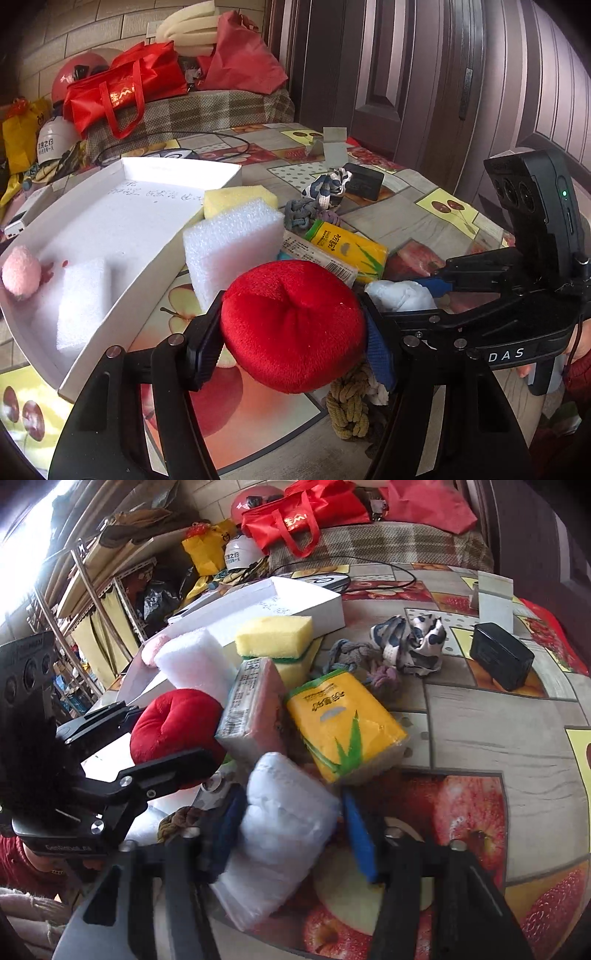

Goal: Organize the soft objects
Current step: 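Lower the red plush ball into the tray with left tool while right tool releases glove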

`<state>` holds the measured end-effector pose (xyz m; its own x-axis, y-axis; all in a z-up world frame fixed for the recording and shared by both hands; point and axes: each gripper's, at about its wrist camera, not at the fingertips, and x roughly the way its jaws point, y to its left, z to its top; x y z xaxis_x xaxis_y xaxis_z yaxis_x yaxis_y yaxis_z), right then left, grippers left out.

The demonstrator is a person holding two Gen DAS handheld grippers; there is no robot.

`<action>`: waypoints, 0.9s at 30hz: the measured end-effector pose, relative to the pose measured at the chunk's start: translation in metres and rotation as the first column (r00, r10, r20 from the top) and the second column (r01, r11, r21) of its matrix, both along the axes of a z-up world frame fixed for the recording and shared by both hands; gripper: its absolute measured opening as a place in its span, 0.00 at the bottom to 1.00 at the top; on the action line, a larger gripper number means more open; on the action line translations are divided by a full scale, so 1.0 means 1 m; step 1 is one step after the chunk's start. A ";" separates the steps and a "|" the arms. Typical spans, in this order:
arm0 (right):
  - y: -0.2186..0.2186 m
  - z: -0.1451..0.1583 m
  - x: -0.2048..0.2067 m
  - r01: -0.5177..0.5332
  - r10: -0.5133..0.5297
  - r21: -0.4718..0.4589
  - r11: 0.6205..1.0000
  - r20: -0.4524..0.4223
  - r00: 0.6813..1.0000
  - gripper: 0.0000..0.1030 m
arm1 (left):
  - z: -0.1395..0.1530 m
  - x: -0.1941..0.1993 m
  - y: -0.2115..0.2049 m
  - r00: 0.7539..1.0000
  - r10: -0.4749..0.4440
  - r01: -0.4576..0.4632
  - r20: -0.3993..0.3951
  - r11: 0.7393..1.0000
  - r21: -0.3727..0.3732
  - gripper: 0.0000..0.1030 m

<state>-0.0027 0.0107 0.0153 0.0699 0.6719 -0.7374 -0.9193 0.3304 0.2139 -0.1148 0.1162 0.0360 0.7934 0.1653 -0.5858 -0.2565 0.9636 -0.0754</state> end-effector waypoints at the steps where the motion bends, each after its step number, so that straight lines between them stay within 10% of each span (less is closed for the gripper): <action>1: -0.001 0.000 -0.001 -0.003 0.003 -0.005 1.000 0.015 1.000 0.39 | 0.002 -0.004 -0.002 1.000 0.000 0.000 0.018 1.000 0.013 0.65; 14: -0.071 0.047 0.001 0.192 -0.295 0.389 0.901 0.225 0.929 0.37 | 0.023 -0.094 0.037 0.927 0.268 -0.314 0.261 0.937 0.154 0.65; 27: 0.011 0.046 -0.095 -0.088 -0.036 0.397 0.913 0.295 0.955 0.37 | 0.016 -0.122 0.094 0.857 0.424 -0.482 0.292 0.861 0.162 0.65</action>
